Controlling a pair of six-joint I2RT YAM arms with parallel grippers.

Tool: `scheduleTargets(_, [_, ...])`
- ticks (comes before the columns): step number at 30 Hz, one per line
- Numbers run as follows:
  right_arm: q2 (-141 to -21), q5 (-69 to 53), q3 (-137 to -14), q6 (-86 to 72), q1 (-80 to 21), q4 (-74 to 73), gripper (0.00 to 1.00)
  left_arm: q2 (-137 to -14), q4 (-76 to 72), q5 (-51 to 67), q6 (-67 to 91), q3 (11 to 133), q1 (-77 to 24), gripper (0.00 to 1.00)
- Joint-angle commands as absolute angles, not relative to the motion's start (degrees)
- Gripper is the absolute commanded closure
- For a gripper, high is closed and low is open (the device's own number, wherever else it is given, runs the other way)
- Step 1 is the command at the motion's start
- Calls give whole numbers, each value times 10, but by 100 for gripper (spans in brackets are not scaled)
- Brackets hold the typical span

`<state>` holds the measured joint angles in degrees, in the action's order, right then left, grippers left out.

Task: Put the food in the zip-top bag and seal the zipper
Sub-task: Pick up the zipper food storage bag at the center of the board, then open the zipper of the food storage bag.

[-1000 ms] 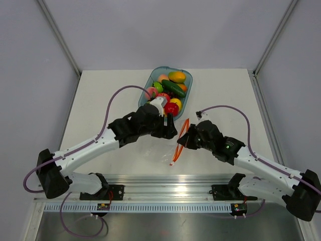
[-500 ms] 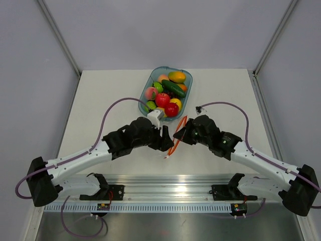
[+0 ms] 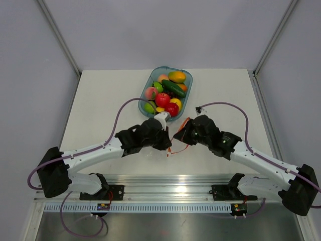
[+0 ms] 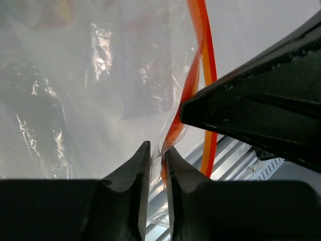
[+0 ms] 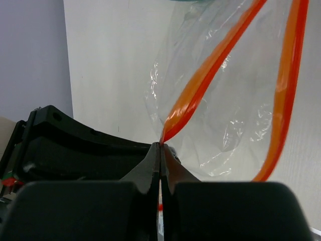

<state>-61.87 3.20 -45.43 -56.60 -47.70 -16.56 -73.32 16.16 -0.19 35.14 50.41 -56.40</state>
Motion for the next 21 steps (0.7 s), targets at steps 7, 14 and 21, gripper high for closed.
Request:
scheduleTargets(7, [-527,144,-515,-537,-483,-313,40,-718,153,-4,367,534,-548,100])
scheduleTargets(14, [-468,215,-490,-548,-482,-386,27,-681,125,52,395,519,-532,100])
scheduleTargets(21, [-522,167,-472,-534,-482,-321,20,-672,127,61,395,522,-530,100])
